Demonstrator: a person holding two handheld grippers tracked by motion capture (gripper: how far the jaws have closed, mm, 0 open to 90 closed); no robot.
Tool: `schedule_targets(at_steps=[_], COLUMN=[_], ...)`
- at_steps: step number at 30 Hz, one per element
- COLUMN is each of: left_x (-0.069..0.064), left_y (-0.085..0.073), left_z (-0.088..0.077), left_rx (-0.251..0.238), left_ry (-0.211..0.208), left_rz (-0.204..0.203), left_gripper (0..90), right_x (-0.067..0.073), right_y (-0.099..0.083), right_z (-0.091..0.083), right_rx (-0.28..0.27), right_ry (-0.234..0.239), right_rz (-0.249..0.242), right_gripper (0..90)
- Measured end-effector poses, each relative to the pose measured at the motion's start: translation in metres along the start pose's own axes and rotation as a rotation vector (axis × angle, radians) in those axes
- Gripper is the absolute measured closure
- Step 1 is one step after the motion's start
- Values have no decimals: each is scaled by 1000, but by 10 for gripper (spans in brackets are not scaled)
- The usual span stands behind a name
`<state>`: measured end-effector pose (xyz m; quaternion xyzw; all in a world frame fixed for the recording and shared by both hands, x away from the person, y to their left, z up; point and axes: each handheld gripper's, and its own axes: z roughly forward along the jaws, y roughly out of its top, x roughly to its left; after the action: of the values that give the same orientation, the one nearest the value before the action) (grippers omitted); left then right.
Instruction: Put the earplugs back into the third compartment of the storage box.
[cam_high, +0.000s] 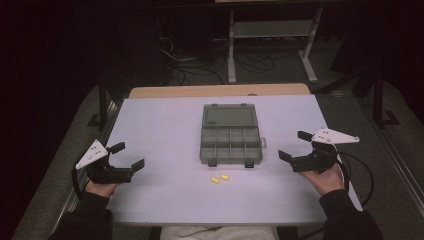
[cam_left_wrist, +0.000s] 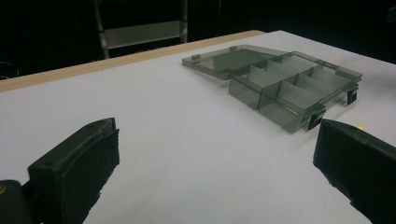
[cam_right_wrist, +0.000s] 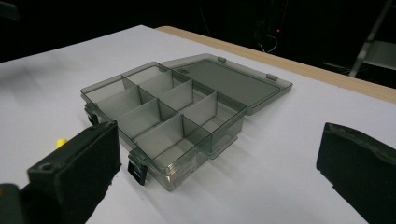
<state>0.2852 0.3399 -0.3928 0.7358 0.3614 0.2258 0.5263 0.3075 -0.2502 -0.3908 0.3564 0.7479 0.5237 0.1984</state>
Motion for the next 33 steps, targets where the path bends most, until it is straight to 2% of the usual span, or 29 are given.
schedule_targets(at_steps=[12,20,22,25,33], left_x=[-1,-1,-1,-1,-2], left_y=[0,0,0,0,0], left_z=[-1,0,0,-1,-1], left_rx=[0,5,5,1,0], left_ry=[1,7,7,6,5], left_rz=[4,4,5,8,7], left_gripper=[0,0,0,0,0], right_x=[1,3,4,9,17], right_y=[-1,4,5,7,16], right_z=[2,1,4,9,14], right_rx=[36,41,62,95,122], right_ry=[5,14,17,20,46], right_rz=[5,4,10,-5,-36], right_gripper=[0,0,0,0,0])
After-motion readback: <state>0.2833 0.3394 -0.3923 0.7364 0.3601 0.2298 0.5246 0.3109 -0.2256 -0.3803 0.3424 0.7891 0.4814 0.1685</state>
